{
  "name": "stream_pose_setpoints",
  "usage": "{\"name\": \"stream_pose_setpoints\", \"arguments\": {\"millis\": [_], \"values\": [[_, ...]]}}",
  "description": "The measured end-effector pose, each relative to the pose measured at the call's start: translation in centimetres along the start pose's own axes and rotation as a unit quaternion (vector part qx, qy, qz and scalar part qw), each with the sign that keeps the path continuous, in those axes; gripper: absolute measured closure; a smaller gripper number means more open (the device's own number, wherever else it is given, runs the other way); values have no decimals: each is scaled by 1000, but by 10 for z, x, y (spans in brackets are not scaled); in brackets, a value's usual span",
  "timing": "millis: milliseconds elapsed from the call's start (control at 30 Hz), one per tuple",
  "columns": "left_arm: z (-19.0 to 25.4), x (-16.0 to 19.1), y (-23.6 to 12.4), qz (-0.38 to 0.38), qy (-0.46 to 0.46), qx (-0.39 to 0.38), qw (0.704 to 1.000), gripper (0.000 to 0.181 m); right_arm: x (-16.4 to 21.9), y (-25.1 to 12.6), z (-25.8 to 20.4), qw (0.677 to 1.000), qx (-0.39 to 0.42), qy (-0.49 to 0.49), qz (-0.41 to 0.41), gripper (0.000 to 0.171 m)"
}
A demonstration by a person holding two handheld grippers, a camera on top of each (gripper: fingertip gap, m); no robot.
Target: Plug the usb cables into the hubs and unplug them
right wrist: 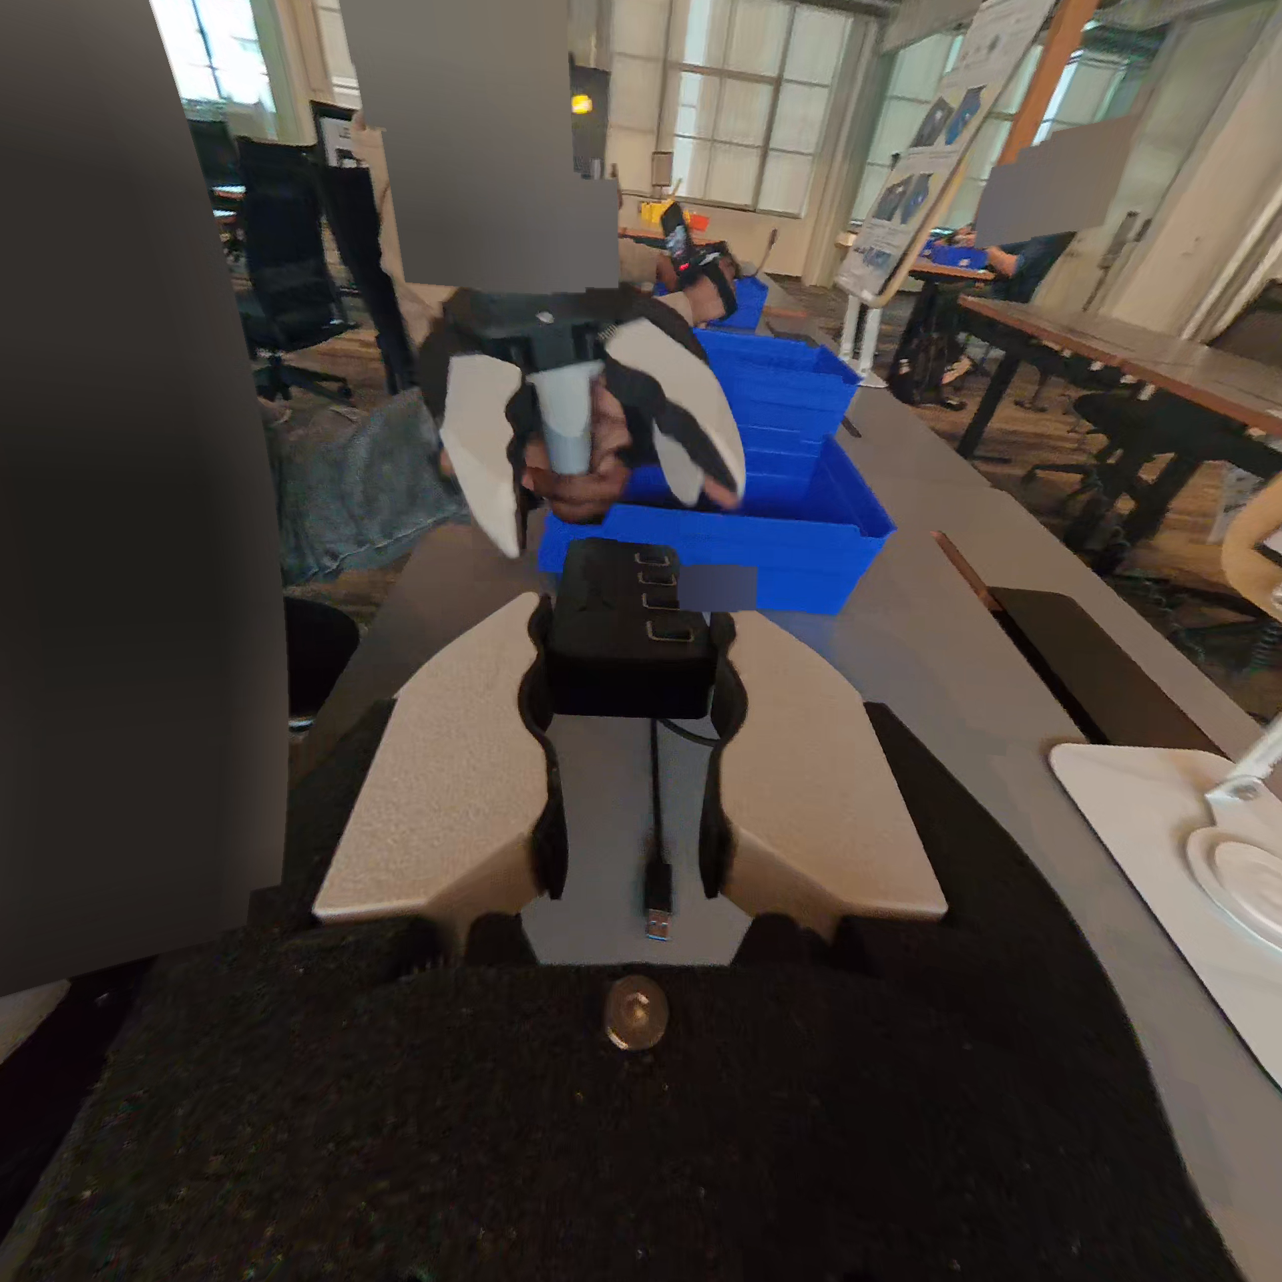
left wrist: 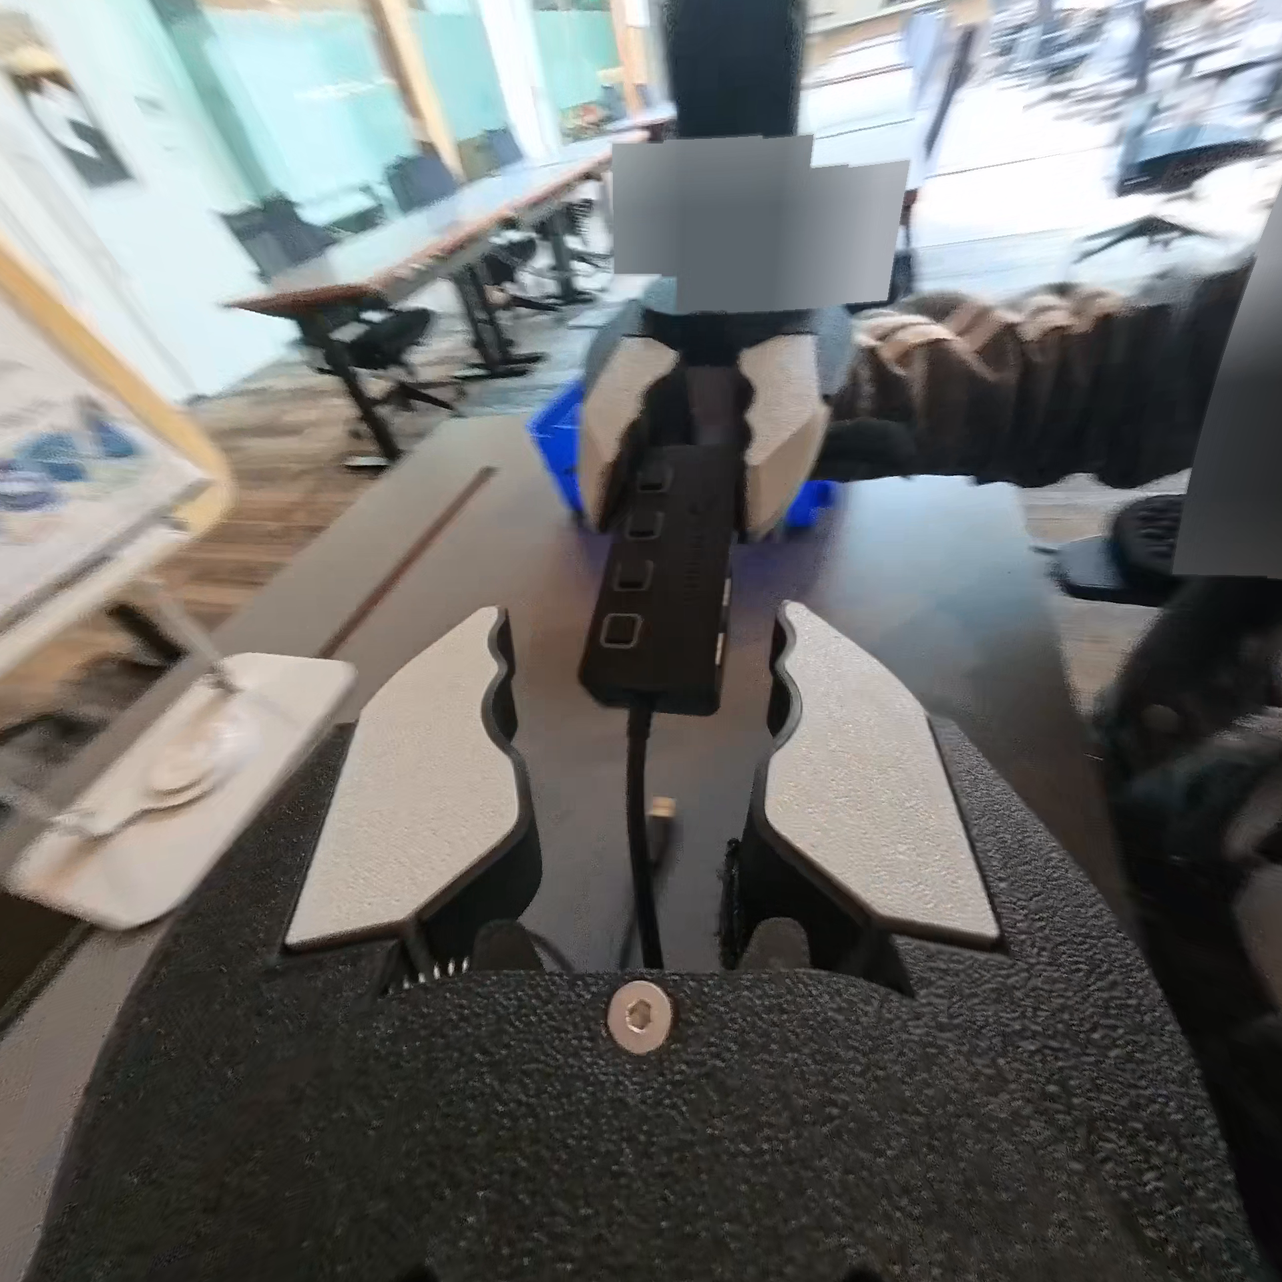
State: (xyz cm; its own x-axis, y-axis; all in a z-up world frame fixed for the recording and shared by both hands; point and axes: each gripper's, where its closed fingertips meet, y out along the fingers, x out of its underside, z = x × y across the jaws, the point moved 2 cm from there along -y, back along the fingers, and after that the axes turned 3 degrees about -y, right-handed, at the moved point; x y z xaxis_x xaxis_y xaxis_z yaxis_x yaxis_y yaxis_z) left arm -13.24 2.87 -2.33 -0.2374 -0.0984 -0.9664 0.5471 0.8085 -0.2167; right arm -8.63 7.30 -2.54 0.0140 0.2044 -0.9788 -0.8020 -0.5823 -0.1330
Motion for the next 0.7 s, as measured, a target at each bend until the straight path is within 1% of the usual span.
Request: {"name": "stream_pose_setpoints", "arguments": {"millis": [33,100,133,167,200,233,267,300,333,367,400,433,467,533,567,600,700], "values": [[-8,-7,-8,9,17,-41,999,110,-1,-3,5,1000,17,3,4,128],[-9,-23,-28,37,44,-91,994,110,-6,-12,18,998,53,12,25,128],[-6,-34,-38,67,47,-119,990,108,-9,-16,24,997,71,19,40,128],[-3,-47,-51,113,51,-158,980,108,-13,-20,30,994,89,27,55,128],[1,-60,-67,179,59,-210,959,114,-16,-24,36,991,105,35,70,129],[10,-69,-81,241,73,-241,937,129,-19,-28,41,988,119,44,86,129],[20,-70,-90,285,73,-256,921,144,-22,-30,45,985,127,51,103,129],[29,-64,-88,302,51,-247,919,150,-26,-32,46,982,129,59,121,129],[40,-52,-74,286,15,-200,937,144,-29,-32,47,980,124,69,138,129],[48,-35,-55,254,-33,-142,956,129,-33,-32,46,978,115,78,154,129],[52,-20,-39,230,-80,-98,965,117,-36,-30,44,977,106,86,166,129],[53,-10,-27,233,-110,-66,964,112,-39,-27,40,976,94,90,177,129],[49,-6,-21,266,-137,-47,953,112,-42,-24,36,975,81,94,185,129],[33,-13,-19,353,-197,-12,914,114,-46,-16,26,975,59,98,193,129],[24,-16,-18,371,-222,1,902,115,-47,-12,21,975,49,99,194,128],[17,-17,-14,368,-226,5,902,113,-48,-9,16,975,42,100,195,129],[9,-23,-4,339,-176,-9,924,105,-47,-3,8,976,26,102,192,128]]}}
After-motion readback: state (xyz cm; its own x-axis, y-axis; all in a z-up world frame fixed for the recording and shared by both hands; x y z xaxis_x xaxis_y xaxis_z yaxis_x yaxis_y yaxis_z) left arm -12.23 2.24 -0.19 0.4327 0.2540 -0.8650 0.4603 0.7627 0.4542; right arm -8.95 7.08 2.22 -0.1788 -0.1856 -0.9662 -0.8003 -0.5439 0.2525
